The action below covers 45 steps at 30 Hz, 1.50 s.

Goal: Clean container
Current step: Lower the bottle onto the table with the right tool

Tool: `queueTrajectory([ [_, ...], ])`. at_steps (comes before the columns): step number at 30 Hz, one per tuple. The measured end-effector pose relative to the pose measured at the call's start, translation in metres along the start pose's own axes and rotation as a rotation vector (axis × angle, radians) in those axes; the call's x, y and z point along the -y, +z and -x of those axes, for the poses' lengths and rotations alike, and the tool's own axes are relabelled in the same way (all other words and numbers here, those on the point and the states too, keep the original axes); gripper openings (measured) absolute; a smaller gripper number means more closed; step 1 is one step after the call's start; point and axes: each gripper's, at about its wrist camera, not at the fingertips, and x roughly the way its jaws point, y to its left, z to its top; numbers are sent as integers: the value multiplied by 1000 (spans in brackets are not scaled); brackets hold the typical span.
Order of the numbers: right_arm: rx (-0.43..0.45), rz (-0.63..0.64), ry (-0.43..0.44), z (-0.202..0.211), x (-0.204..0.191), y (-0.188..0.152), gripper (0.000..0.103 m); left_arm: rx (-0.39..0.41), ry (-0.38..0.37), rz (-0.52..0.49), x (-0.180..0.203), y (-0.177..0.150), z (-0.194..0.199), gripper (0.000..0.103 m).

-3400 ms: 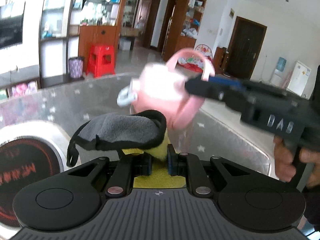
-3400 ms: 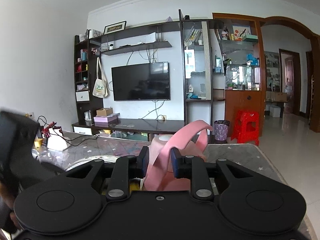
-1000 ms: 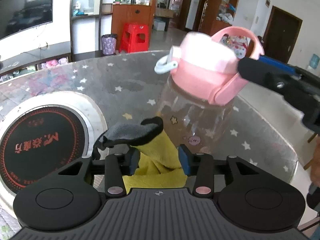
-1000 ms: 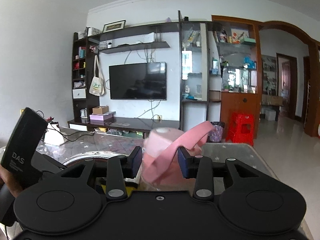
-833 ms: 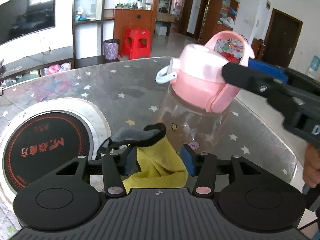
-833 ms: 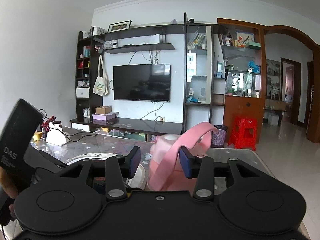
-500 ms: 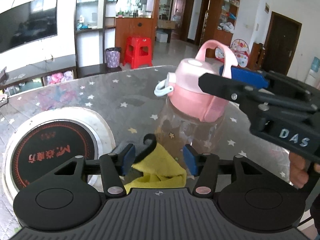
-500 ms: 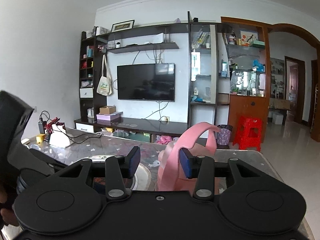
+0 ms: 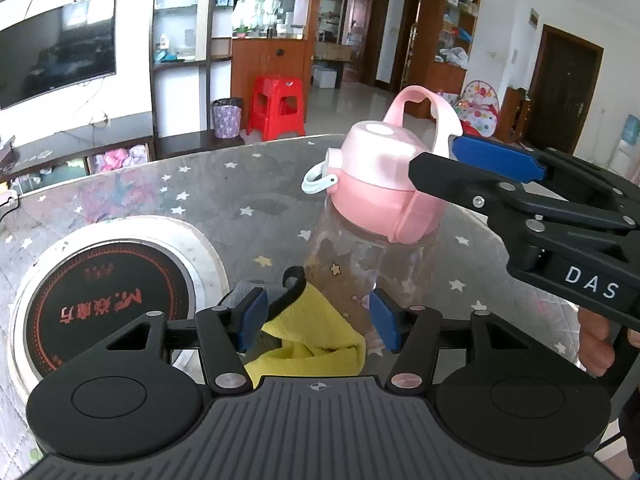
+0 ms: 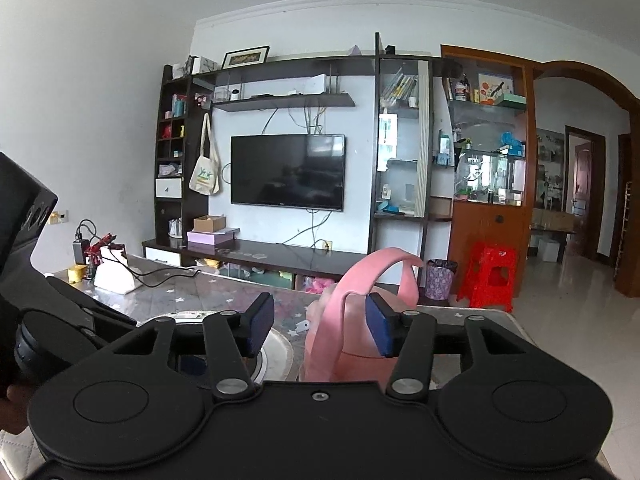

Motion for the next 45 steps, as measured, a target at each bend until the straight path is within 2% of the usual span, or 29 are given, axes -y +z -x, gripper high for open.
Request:
queueTrajectory([
  [11,-1,-20,-8,14,-8,4,55,3,6,12,3,-4,6,58],
  [20,-11,-43,-20,20,-6,1,55,-26,39,40,8,-10,9,58],
  [32,-37,-54,-59,30,-9,-18,57,-30,68,44,27,-25,23,58],
  [36,-47,-60,-71,35,-10,-25,62,-33,85,34,34,-32,25,58],
  [45,-58,-68,-91,47,-9,-29,62,-36,117,23,47,-44,28,58],
])
